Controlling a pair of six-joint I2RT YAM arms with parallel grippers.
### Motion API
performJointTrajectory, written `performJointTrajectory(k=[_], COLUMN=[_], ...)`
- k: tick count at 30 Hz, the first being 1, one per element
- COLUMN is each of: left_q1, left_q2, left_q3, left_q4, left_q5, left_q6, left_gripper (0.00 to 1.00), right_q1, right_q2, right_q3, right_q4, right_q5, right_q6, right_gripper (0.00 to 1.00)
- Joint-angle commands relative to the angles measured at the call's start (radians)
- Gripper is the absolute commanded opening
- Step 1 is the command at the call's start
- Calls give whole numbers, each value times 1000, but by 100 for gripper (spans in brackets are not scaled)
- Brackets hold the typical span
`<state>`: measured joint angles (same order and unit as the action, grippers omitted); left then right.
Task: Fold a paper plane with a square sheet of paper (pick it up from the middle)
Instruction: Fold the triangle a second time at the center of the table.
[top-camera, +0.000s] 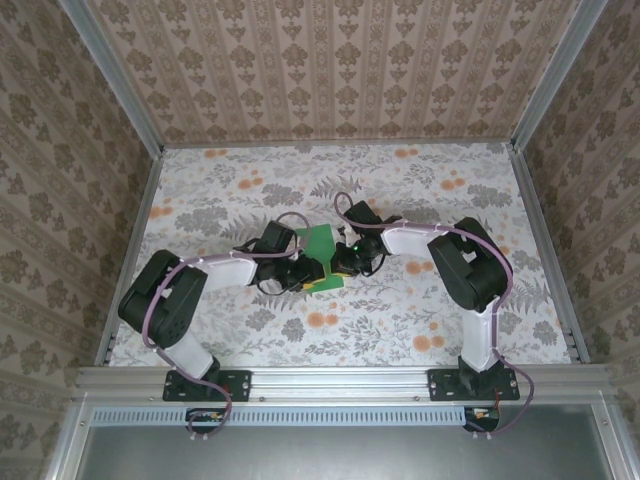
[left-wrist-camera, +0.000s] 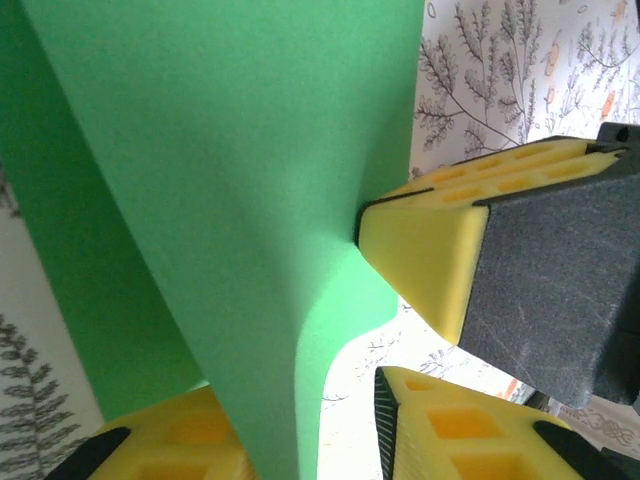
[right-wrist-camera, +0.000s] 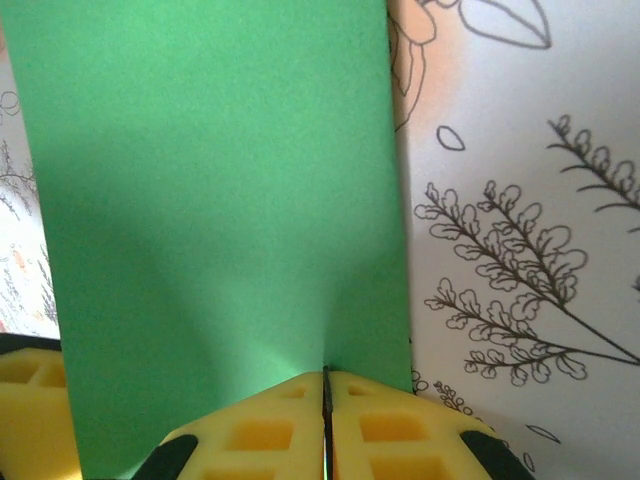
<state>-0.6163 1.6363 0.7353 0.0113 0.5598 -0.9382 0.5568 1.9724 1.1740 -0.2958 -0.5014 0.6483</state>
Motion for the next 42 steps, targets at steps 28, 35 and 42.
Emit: performJointTrajectory(k=[28,35,42], left_q1=[43,50,50], left_q2=[31,51,61], left_q3=[29,35,45], left_q4=[185,193,199], left_q5=[17,16,22], left_q6=[-34,-39,-43], left_gripper=[51,62,65], right_q1=[-23,-54,-58], right_q2=[-19,-62,-59], right_q3=[14,-22,-38], right_q4=[-14,21,41], right_q5=[-29,-41,-42], right_q6=[65,85,93], right_gripper=[16,19,23])
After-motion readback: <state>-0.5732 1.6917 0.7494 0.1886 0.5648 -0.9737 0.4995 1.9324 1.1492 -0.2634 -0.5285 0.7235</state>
